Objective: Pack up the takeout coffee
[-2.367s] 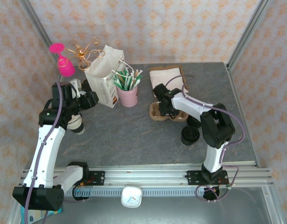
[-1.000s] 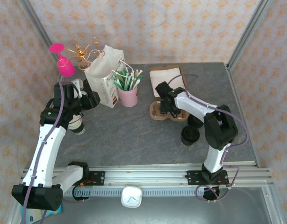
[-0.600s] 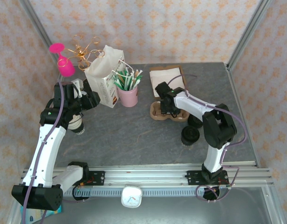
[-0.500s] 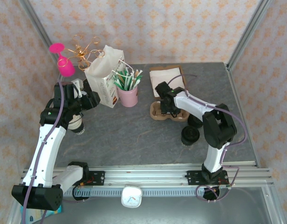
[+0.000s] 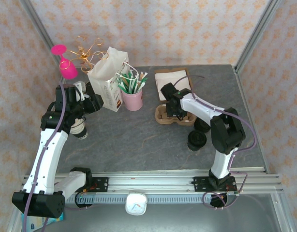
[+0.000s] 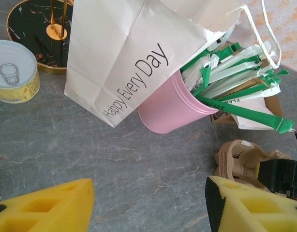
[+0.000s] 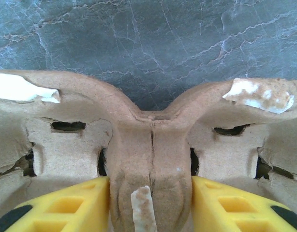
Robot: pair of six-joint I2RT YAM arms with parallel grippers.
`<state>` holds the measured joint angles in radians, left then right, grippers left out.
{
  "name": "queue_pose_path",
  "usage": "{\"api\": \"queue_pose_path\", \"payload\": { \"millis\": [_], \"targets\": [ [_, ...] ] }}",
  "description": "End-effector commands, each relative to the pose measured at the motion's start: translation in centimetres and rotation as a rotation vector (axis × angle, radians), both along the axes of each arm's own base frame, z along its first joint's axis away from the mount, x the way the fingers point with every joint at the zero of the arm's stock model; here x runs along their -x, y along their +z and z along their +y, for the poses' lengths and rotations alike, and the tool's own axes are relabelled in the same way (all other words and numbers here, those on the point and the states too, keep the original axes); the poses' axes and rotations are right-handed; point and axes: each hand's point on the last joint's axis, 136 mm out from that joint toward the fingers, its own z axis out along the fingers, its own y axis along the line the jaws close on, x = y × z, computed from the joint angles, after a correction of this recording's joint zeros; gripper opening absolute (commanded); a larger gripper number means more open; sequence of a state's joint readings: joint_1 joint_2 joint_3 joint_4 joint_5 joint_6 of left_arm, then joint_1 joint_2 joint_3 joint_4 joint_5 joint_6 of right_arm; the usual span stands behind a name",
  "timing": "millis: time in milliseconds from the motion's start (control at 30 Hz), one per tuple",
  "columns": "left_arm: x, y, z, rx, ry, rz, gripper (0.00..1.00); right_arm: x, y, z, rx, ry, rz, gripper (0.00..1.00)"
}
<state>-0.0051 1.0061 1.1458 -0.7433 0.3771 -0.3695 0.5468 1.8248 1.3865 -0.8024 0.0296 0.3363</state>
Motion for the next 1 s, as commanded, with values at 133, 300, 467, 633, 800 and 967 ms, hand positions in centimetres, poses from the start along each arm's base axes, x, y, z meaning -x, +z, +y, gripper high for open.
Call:
{"api": "queue_pose_path", "payload": {
  "millis": [133, 300, 467, 633, 800, 967],
  "targets": [
    [-0.2, 2.0, 0.4, -0.011, 0.025, -0.046, 0.64, -0.4, 3.9, -0.5, -0.02, -0.012, -0.077, 0.42],
    [-0.4, 3.0, 0.7, 0.003, 0.059, -0.065, 0.65, -0.2, 5.3, -0.6, -0.029, -0.006, -0.098, 0.42],
    [-1.1, 4.4, 0.9, 0.055, 0.114, -0.092, 0.65, 0.2, 6.7, -0.8, -0.038, 0.012, -0.116, 0.42],
    [-1.9, 6.5, 1.2, 0.159, 0.2, -0.143, 0.65, 0.5, 8.7, -1.0, -0.049, 0.028, -0.143, 0.42],
    [-3.1, 6.9, 2.1, 0.233, 0.314, -0.149, 0.67, 1.1, 10.6, -0.6, -0.096, 0.052, -0.166, 0.42],
    [-5.3, 6.6, 1.2, 0.282, 0.341, -0.135, 0.69, 1.4, 11.3, -0.7, -0.109, 0.07, -0.186, 0.42]
  ]
}}
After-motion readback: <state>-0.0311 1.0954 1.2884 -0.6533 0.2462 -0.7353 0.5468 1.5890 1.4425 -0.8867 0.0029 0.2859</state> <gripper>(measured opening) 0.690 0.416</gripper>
